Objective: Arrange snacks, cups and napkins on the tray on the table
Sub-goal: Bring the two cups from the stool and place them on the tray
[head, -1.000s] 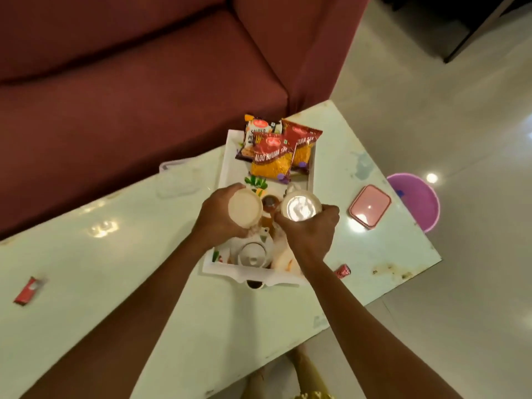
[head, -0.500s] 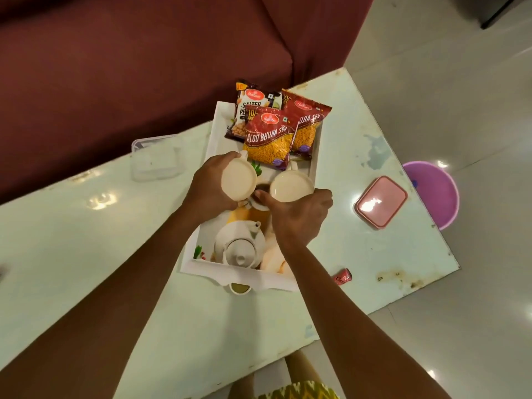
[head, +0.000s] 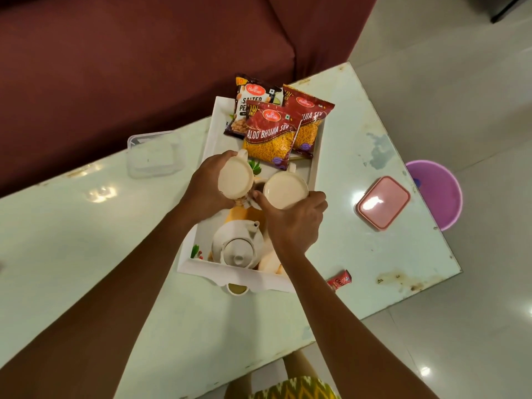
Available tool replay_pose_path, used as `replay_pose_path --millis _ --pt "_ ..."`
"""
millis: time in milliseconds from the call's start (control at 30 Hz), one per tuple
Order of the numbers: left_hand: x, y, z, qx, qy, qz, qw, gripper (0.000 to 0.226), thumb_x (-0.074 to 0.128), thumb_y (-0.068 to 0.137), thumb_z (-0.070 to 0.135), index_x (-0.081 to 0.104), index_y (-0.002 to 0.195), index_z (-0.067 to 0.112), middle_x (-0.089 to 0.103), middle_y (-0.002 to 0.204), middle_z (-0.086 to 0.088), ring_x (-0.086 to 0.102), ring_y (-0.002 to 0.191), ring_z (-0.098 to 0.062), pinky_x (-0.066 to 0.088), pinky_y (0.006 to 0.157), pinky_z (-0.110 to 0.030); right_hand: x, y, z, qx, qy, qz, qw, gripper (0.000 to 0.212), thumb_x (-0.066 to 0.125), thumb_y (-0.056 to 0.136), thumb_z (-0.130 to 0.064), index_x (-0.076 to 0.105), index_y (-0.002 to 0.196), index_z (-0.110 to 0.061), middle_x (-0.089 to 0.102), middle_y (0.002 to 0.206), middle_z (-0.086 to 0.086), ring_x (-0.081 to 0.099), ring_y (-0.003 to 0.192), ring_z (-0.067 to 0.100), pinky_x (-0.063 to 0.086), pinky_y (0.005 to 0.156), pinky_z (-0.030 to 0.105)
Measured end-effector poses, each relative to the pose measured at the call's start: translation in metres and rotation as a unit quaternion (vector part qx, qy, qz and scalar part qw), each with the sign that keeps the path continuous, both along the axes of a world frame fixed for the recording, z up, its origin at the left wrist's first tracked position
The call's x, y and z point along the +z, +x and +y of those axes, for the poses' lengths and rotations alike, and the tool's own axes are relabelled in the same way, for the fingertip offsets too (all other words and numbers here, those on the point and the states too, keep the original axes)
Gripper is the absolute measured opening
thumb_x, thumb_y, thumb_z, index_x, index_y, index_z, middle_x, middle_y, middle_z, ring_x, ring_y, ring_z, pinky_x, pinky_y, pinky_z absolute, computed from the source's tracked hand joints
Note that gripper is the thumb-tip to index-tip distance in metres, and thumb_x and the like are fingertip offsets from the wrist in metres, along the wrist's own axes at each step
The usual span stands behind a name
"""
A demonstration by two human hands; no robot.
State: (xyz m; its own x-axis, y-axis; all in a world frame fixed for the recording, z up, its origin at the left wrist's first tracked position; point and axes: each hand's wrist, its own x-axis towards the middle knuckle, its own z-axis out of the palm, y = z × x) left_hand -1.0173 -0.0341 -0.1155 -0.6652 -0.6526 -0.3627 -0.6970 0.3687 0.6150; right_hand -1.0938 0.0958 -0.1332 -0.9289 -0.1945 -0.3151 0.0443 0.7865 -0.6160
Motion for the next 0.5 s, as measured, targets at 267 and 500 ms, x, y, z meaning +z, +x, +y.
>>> replay_pose_path --millis 267,500 --pt "0.000 0.000 0.007 0.001 -0.005 -0.007 1.000 0.099 0.080 0.064 0.009 0.022 0.144 0.019 0.027 0.150 -0.012 0.026 0.137 -0.028 0.030 0.107 -0.037 -0.001 0.001 0.011 0.061 0.006 0.025 0.998 0.089 0.075 0.054 -0.062 0.036 0.116 -0.011 0.051 0.112 0.007 0.052 0.104 0.025 0.047 0.068 0.035" --pt "-0.002 0.014 0.033 0.042 -0.021 0.000 0.999 0.112 0.081 0.065 0.021 0.004 0.146 0.024 0.003 0.158 -0.008 0.009 0.144 -0.026 0.032 0.104 -0.034 0.005 0.000 0.020 0.091 -0.014 0.038 0.995 0.101 0.074 0.051 -0.066 0.033 0.126 -0.012 0.047 0.122 0.006 0.047 0.114 0.024 0.049 0.072 0.037"
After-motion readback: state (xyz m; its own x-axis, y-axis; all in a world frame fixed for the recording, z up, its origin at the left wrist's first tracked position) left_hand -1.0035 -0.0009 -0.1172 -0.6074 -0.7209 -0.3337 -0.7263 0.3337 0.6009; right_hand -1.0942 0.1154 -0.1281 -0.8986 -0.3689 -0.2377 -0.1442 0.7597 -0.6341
